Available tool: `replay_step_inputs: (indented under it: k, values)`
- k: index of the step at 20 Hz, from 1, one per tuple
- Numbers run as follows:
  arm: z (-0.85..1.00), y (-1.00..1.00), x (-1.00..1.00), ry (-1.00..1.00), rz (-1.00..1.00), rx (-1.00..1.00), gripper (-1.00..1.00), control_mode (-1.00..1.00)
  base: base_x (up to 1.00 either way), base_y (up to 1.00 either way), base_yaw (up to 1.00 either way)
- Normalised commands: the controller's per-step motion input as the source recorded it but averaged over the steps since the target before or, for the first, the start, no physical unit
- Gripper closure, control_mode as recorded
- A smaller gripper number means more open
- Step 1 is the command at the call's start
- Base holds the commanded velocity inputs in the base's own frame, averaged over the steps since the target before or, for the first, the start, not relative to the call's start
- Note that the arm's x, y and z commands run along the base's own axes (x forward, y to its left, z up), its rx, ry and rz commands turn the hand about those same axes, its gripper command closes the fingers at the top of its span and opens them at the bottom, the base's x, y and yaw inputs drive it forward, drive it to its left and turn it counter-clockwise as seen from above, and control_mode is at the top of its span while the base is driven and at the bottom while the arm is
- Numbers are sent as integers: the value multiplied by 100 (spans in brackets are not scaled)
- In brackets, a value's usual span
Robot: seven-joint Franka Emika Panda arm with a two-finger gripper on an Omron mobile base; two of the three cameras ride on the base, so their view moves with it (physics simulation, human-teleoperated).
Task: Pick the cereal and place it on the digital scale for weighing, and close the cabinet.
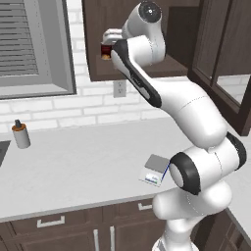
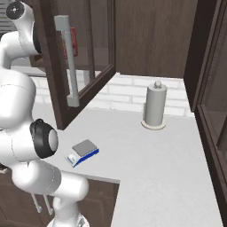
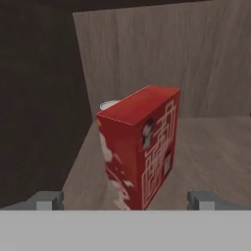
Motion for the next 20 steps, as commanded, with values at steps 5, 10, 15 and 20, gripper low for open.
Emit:
replay_step_inputs:
  k: [5, 10, 15, 20]
  values:
    - [0, 0, 7, 0, 0, 0, -100, -100, 0, 0, 0]
    - [0, -2, 12, 1, 0, 0, -100, -100, 0, 0, 0]
    - [0, -3, 9, 0, 0, 0, -100, -100, 0, 0, 0]
    - [0, 0, 17, 0, 0, 0, -100, -100, 0, 0, 0]
